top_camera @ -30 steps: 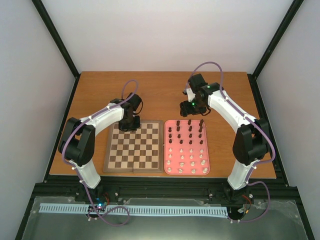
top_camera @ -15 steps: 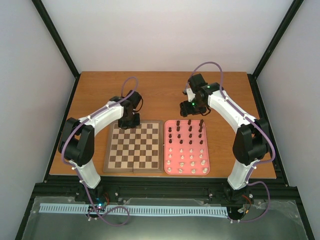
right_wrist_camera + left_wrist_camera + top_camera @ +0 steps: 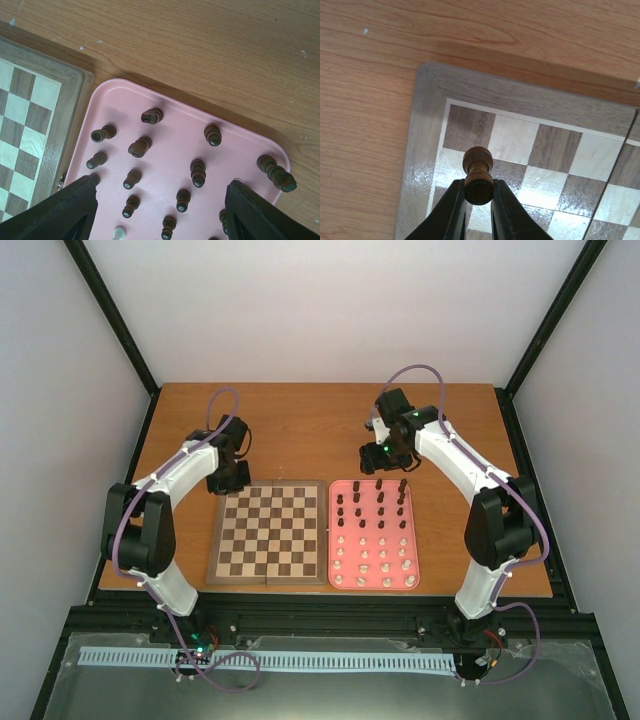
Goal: Set up the chess pieces on the board
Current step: Place the chess piece on the chessboard.
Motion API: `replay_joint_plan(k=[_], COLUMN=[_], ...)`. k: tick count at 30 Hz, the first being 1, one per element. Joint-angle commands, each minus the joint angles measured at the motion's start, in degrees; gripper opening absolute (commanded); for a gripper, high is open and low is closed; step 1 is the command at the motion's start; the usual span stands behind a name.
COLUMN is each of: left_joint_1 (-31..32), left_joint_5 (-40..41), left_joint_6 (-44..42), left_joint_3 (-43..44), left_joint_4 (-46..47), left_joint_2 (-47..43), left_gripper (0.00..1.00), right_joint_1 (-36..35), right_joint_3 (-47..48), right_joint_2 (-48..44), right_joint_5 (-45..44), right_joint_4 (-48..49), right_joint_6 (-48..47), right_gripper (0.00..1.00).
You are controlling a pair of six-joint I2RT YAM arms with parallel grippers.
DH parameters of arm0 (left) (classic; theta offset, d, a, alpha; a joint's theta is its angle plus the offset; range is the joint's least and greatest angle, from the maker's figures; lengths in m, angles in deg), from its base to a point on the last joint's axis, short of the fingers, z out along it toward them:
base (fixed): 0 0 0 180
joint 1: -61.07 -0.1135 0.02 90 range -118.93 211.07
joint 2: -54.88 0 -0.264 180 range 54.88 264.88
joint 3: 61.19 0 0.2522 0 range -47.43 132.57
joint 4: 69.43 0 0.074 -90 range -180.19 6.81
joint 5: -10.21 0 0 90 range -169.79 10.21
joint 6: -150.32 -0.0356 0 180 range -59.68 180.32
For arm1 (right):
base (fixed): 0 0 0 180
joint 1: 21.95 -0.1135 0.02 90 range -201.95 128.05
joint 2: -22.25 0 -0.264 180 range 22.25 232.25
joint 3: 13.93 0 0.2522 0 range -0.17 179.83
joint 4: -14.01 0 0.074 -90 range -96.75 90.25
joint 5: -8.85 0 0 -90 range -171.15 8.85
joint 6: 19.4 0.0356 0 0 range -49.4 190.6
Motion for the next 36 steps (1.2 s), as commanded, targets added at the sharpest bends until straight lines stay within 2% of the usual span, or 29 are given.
replay_joint_plan(k=[1, 18, 27, 36], left_joint_1=[-1.12, -3.27, -3.36, -3.36], left_joint_5=[0.86, 0.37, 0.62, 0.4], left_joint_6=[-2.41, -3.77, -3.83, -4.05], left_joint_3=[1.0, 1.75, 2.72, 2.07], left_joint_4=[0.87, 2.47, 2.67, 2.74], left_joint_2=[0.57, 4.27, 5.27, 4.61], left_gripper=[0.01, 0.01, 0.06, 0.15], right_joint_1=[0.52, 0.57, 0.52, 0.53], right_joint_3=[0.07, -0.07, 0.07, 0.05], right_joint_2=[0.89, 1.04, 1.24, 1.3], right_joint_5=[0.42, -0.27, -0.42, 0.45], right_joint_4=[0.25, 0.04, -0.14, -0.2], right_joint_6=[-0.84, -1.09, -1.14, -1.39], right_gripper=[0.69, 0.69, 0.69, 0.7])
